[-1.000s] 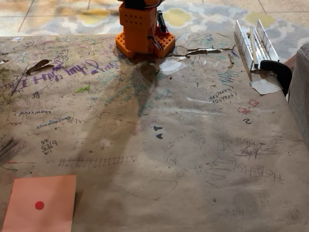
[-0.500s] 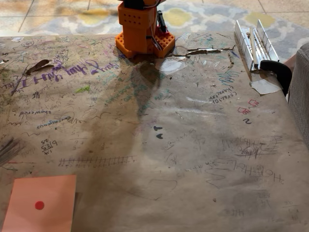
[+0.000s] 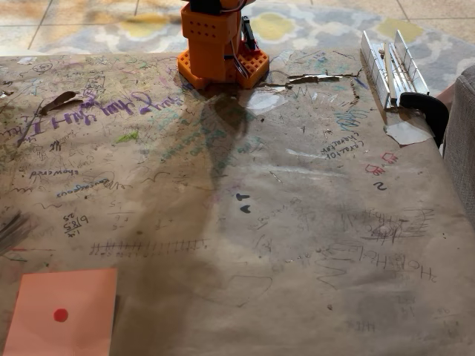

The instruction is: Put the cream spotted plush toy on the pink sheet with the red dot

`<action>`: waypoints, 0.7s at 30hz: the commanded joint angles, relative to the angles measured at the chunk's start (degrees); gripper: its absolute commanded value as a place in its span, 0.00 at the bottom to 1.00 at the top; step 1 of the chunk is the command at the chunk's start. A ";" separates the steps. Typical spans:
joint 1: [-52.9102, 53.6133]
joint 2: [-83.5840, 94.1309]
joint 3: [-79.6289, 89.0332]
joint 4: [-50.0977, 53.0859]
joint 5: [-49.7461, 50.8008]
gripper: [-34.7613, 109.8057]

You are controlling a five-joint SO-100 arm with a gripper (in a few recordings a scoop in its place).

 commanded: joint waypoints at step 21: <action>3.08 -1.32 64.42 -12.13 -16.96 0.46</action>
